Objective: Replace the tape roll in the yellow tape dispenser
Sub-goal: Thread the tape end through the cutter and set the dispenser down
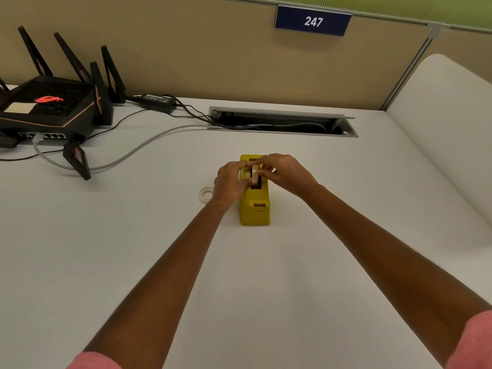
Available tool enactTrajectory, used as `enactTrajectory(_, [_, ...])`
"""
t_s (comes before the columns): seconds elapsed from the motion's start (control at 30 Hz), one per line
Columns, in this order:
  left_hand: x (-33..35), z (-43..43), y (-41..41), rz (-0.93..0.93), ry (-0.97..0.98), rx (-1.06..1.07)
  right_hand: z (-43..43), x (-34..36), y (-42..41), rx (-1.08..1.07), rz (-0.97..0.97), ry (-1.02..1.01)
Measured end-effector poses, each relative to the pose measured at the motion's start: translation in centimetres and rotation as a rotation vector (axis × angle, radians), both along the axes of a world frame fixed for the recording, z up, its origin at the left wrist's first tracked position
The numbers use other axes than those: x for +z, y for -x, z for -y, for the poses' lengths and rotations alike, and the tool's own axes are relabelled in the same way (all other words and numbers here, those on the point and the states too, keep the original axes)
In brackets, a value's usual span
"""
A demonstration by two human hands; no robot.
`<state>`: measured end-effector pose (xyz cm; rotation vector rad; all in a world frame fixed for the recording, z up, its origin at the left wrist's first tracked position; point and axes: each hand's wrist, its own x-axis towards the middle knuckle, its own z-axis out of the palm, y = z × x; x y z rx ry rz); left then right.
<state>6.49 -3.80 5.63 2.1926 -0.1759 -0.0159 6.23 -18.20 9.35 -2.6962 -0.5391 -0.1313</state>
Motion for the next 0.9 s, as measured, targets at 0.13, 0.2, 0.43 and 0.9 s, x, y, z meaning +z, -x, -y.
enactTrajectory(0.13, [0.1, 0.1, 0.1, 0.018, 0.005, 0.000, -0.3, -0.5, 0.2, -0.004, 0.080, -0.046])
enactTrajectory(0.2, [0.1, 0.1, 0.2, 0.022, 0.007, 0.008, -0.4, -0.6, 0.1, -0.022, 0.095, -0.044])
enactTrajectory(0.43, [0.1, 0.3, 0.3, 0.030, -0.030, 0.012, -0.7, -1.0, 0.2, -0.047, 0.141, -0.027])
enactTrajectory(0.9, [0.4, 0.5, 0.4, 0.030, -0.062, 0.026, -1.5, -1.5, 0.1, -0.084, 0.134, 0.119])
